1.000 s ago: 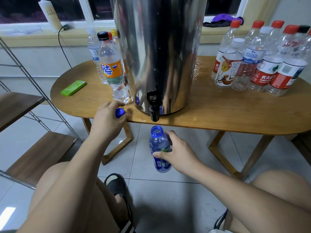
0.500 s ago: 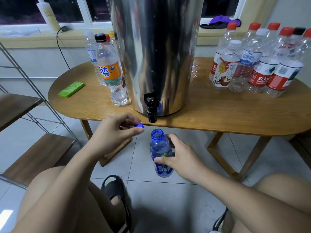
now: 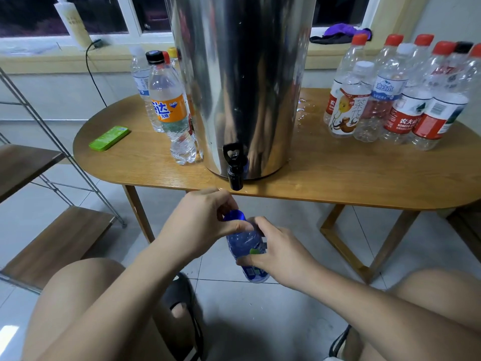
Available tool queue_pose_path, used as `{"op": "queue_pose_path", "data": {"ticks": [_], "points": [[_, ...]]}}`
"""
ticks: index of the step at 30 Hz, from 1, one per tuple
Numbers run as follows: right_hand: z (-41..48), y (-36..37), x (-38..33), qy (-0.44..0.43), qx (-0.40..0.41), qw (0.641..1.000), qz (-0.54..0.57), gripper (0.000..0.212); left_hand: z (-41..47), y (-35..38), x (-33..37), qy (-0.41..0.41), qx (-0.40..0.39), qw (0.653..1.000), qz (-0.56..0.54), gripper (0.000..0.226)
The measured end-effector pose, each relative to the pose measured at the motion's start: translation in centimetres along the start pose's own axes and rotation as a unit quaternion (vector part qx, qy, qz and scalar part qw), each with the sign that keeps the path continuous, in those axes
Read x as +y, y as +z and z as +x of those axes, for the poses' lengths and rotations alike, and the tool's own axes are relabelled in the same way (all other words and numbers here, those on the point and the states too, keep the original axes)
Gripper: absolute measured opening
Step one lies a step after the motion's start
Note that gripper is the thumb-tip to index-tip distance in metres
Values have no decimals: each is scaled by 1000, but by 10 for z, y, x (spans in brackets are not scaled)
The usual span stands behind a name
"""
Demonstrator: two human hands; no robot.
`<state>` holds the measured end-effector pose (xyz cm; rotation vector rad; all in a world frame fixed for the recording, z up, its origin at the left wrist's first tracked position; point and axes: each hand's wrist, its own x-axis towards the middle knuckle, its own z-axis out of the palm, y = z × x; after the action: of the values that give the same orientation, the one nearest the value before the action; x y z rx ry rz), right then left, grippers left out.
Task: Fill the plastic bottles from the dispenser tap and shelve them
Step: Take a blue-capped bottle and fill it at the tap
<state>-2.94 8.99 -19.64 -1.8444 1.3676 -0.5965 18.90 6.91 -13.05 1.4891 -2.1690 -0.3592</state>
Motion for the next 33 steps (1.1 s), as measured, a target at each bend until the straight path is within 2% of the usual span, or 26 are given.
{"op": "queue_pose_path", "data": {"ticks": [2,3,6,11,13,17,20,25,28,33], "points": [[0,0,0,-3,7,1000,-13,66,2,-1,4,-19,-5,999,38,60],[0,0,0,-3,9,1000,-16,67,2,-2,5,-16,-13,999,32,55],[2,-3,-2,4,5,1000,-18,70,0,-11,3,8,-70,997,-42,27],[2,-3,-3,-1,-4,999,-33,77,-5,-18,0,49,-143,983,-104,44],[2,-2,-3,-2,-7,999,-35,76,-6,-16,3,42,-116,988,-90,47],[2,-1,-3,-4,-11,999,-36,74,-5,-16,1,9,-50,997,57,73],[2,0,-3,-8,-9,999,-45,74,-5,-14,3,5,-47,993,105,70],[2,-2,-1,-20,-6,999,-47,77,-4,-18,4,37,-105,992,64,36],[-1,-3,-1,-36,-3,998,-46,78,-4,-24,0,67,-129,989,26,42],[0,-6,-2,-43,14,998,-44,69,-8,-26,0,28,-90,996,-4,46]]}}
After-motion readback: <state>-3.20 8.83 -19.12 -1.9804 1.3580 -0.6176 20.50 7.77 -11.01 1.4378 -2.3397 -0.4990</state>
